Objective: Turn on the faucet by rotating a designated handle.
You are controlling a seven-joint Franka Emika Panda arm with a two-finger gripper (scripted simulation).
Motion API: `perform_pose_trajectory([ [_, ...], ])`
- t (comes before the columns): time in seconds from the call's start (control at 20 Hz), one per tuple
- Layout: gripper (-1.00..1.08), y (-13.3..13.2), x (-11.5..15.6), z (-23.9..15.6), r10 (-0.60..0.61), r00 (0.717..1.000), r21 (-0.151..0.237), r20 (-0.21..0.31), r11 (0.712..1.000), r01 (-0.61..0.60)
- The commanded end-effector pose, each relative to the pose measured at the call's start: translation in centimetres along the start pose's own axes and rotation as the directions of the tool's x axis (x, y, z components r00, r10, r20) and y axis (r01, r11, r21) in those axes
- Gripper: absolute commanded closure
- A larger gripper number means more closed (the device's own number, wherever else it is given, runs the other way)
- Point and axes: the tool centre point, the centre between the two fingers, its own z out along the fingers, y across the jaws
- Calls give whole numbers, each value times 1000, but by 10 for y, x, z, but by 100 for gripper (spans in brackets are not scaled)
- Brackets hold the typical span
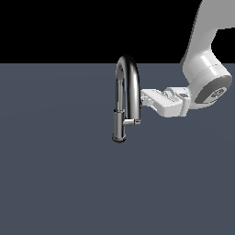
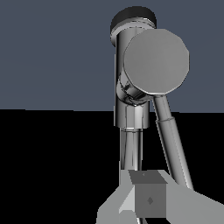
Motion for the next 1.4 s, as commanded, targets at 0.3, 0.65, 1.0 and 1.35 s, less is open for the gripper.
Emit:
perform_pose_trajectory([
  [0.3, 108, 17, -4, -4, -2, 1000, 5, -3, 1000, 2],
  [0.65, 108, 42, 13, -1, -1, 1000, -1, 1, 1000, 1],
  [1.0, 108, 69, 30, 1, 0, 1000, -6, 5, 1000, 0],
  [1.35, 108, 69, 48, -3, -14, 1000, 0, -5, 1000, 14],
])
